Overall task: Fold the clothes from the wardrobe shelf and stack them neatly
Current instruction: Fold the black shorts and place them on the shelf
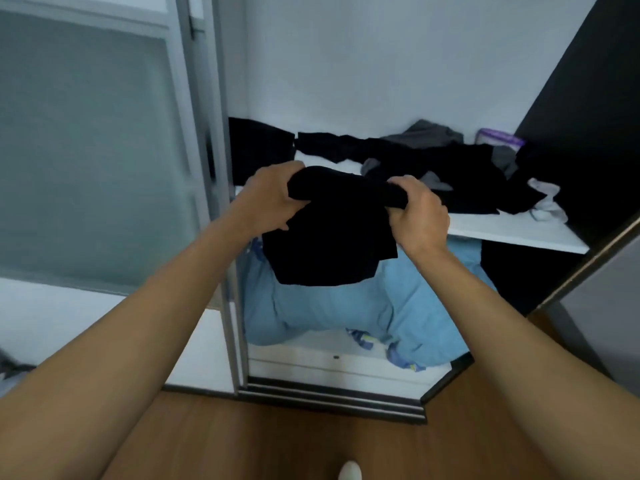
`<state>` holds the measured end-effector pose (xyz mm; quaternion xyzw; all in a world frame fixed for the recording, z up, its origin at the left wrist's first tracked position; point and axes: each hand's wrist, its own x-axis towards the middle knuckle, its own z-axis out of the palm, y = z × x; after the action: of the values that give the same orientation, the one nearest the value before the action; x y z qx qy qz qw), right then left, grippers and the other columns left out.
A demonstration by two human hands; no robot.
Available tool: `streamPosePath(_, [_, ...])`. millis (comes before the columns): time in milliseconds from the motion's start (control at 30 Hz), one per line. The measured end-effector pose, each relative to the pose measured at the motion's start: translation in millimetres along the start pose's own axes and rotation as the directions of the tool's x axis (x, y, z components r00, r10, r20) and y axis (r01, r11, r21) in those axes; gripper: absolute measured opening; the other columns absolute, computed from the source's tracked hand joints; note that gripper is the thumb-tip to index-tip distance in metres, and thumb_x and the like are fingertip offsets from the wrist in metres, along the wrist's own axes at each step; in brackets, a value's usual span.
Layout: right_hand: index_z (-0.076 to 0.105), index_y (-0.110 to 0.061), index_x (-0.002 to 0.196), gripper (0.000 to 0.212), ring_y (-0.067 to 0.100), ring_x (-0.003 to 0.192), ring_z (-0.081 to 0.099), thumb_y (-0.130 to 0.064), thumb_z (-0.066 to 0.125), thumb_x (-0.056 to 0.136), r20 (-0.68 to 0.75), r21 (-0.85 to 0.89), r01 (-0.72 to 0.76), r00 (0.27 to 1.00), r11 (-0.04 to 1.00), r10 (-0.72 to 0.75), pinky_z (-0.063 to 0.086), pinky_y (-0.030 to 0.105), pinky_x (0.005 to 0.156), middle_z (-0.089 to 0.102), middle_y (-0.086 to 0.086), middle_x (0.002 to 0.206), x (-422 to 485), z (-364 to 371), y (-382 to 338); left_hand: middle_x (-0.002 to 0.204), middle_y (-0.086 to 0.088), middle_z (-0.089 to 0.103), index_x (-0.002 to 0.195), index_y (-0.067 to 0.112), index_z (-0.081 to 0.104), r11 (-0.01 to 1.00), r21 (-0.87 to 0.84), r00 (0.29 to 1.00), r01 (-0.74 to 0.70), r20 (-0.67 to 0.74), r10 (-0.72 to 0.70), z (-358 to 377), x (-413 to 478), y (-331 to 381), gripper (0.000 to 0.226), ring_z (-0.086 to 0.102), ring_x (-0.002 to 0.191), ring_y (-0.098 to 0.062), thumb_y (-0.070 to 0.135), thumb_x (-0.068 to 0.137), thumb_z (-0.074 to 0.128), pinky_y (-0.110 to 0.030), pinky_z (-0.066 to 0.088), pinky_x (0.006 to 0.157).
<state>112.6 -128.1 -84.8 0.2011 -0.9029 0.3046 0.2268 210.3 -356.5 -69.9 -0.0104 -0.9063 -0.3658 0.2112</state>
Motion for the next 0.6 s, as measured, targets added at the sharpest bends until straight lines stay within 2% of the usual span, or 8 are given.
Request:
streamPosePath(67, [0.064, -0.03, 0.111, 0.032, 0.027, 0.084, 0.072, -0.006, 0.059, 0.09, 0.128, 0.476, -0.182, 0.982, 0.861, 0.137, 0.057, 0.04, 0.067, 0.07, 0.005, 0.11, 35, 9, -8, 0.093, 0.007, 0.064, 0.102, 0.026, 0.063, 0.998, -0.059, 0.998, -0.015, -0.058, 0.012, -12, 30, -1, 0.019, 0.068, 0.074, -0.009, 0.017, 0.088, 0.071, -0.025, 0.057, 0.051])
streamPosePath(133, [0.064, -0.028, 0.108, 0.033, 0.022, 0.094, 0.07, 0.0, 0.06, 0.09, 0.195, 0.712, -0.232, 0.972, 0.663, 0.13, 0.06, 0.039, 0.073, 0.068, 0.004, 0.108, 70, 19, -12, 0.079, 0.016, 0.058, 0.084, 0.036, 0.054, 0.996, 0.041, 0.982, -0.075, -0.17, 0.081, -23, 62, -3, 0.026, 0.061, 0.069, 0.0, 0.015, 0.086, 0.07, -0.01, 0.046, 0.055])
streamPosePath(233, [0.063, -0.029, 0.106, 0.035, 0.01, 0.103, 0.064, 0.001, 0.06, 0.088, 0.114, 0.767, -0.119, 0.992, 0.631, 0.049, 0.054, 0.034, 0.096, 0.066, -0.008, 0.104, 125, 40, -13, 0.068, 0.017, 0.052, 0.078, 0.026, 0.048, 0.982, 0.165, 0.945, -0.096, -0.294, 0.142, -33, 112, -9, 0.025, 0.05, 0.062, 0.003, 0.008, 0.083, 0.064, -0.012, 0.034, 0.056])
streamPosePath(333, [0.06, -0.03, 0.102, 0.038, -0.001, 0.093, 0.061, 0.003, 0.057, 0.084, -0.006, 0.834, 0.021, 1.0, 0.552, -0.028, 0.051, 0.025, 0.093, 0.064, -0.015, 0.098, 185, 62, -25, 0.077, -0.001, 0.061, 0.084, 0.009, 0.056, 0.97, 0.232, 0.891, -0.069, -0.423, 0.164, -43, 171, -18, 0.011, 0.055, 0.071, -0.015, -0.001, 0.08, 0.055, -0.025, 0.041, 0.063])
streamPosePath(400, [0.059, -0.027, 0.102, 0.032, 0.003, 0.1, 0.06, -0.003, 0.057, 0.081, -0.101, 0.853, 0.12, 0.993, 0.508, -0.065, 0.049, 0.023, 0.093, 0.063, -0.009, 0.103, 226, 80, -35, 0.089, -0.008, 0.062, 0.089, 0.004, 0.059, 0.968, 0.246, 0.848, -0.052, -0.501, 0.173, -53, 208, -21, 0.014, 0.057, 0.083, -0.021, -0.006, 0.081, 0.053, -0.031, 0.044, 0.073])
streamPosePath(467, [0.058, -0.018, 0.109, 0.029, 0.017, 0.122, 0.055, -0.008, 0.06, 0.082, -0.166, 0.863, 0.194, 0.981, 0.467, -0.102, 0.044, 0.034, 0.107, 0.06, 0.005, 0.121, 261, 108, -42, 0.101, -0.01, 0.06, 0.094, 0.001, 0.06, 0.946, 0.32, 0.79, -0.043, -0.569, 0.228, -64, 236, -27, 0.017, 0.055, 0.091, -0.02, -0.007, 0.081, 0.053, -0.024, 0.043, 0.077])
streamPosePath(533, [0.057, -0.017, 0.112, 0.028, 0.019, 0.139, 0.04, -0.007, 0.062, 0.087, -0.19, 0.862, 0.237, 0.971, 0.449, -0.147, 0.031, 0.034, 0.119, 0.05, 0.005, 0.139, 280, 145, -47, 0.111, -0.01, 0.057, 0.102, 0.004, 0.058, 0.854, 0.512, 0.771, 0.091, -0.579, 0.265, -73, 250, -41, 0.023, 0.051, 0.1, -0.022, -0.006, 0.081, 0.055, -0.024, 0.039, 0.078])
streamPosePath(600, [0.058, -0.012, 0.111, 0.027, 0.017, 0.142, 0.035, -0.001, 0.064, 0.087, -0.137, 0.824, 0.262, 0.952, 0.502, -0.273, 0.025, 0.019, 0.117, 0.042, 0.005, 0.144, 278, 188, -44, 0.123, -0.013, 0.055, 0.115, 0.009, 0.055, 0.608, 0.71, 0.864, 0.354, -0.497, 0.077, -75, 250, -59, 0.035, 0.05, 0.114, -0.032, -0.002, 0.082, 0.058, -0.04, 0.042, 0.082])
